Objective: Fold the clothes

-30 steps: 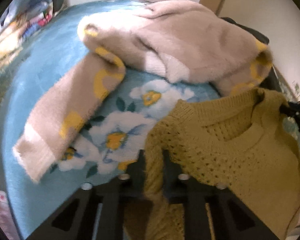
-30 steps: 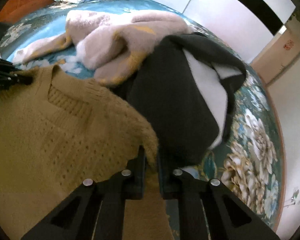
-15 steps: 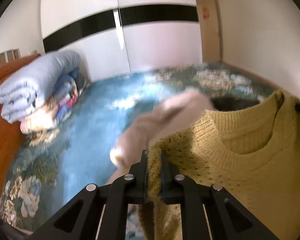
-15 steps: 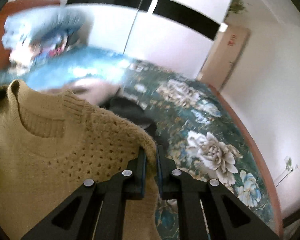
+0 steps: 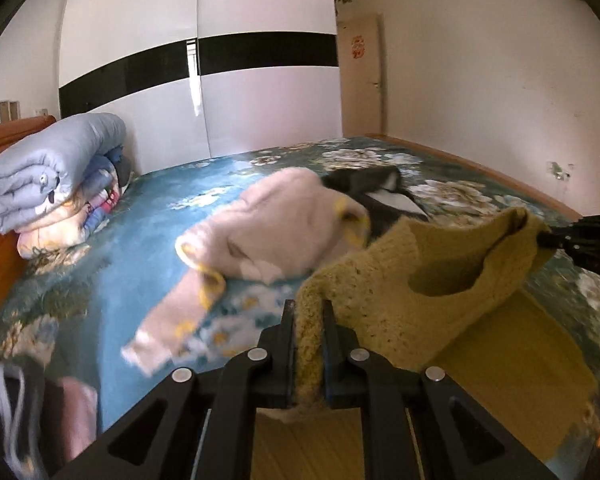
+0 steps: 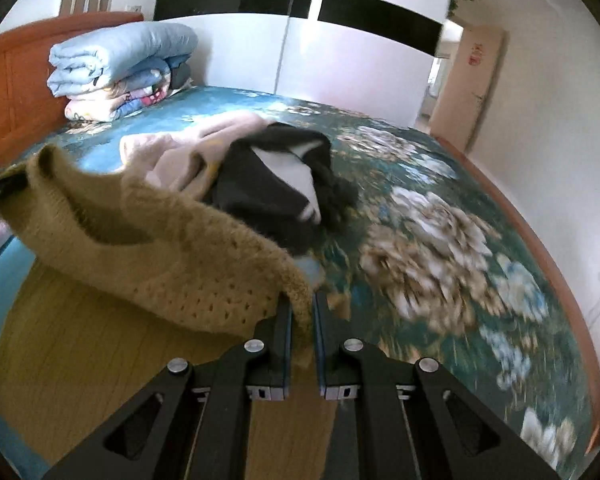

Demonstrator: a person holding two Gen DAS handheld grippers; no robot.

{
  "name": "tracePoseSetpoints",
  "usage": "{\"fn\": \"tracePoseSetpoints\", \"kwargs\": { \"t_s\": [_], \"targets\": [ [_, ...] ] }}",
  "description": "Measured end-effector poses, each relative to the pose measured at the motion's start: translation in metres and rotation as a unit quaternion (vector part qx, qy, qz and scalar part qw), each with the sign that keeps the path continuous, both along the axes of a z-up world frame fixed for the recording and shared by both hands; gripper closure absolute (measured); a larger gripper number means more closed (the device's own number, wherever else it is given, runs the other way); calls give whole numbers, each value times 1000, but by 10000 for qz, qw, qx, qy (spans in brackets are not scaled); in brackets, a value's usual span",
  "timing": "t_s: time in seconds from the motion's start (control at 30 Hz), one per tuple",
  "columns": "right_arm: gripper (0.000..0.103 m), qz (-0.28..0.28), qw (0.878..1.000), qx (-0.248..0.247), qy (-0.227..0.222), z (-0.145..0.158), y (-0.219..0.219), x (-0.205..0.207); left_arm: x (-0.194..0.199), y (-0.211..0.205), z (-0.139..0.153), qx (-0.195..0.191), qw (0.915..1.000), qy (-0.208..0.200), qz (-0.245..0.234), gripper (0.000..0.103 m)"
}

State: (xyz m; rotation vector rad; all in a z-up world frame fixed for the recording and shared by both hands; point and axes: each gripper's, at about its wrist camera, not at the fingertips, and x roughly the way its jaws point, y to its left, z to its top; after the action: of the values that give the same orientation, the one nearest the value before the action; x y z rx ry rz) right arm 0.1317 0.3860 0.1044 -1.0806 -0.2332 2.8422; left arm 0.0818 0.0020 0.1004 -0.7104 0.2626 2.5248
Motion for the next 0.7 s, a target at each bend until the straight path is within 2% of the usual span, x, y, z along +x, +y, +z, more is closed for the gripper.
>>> {"fn": "tracePoseSetpoints", "kwargs": {
  "t_s": [0.13,0.23,0.4,0.53,0.7],
  "targets": [
    [93,-181,9992,-344,-16,-19,0,38,64,5,-20,-379,9984,414,-50,90],
    [93,-306,9987,-396,-104,-38,-3,64,105,8,-40,-514,9976,451,-142,89],
    [93,-512,9946,-850,-293,-71,2,102,135,7,-75,-777,9970,57,-39,89],
    [91,-555,9919,-1041,-477,-89,2,123,140,-3,-87,-582,9972,-441,154,87],
    [91,-665,9887,-1203,-600,-97,3,139,141,-17,-102,-295,9911,-1196,495,72]
  ]
}}
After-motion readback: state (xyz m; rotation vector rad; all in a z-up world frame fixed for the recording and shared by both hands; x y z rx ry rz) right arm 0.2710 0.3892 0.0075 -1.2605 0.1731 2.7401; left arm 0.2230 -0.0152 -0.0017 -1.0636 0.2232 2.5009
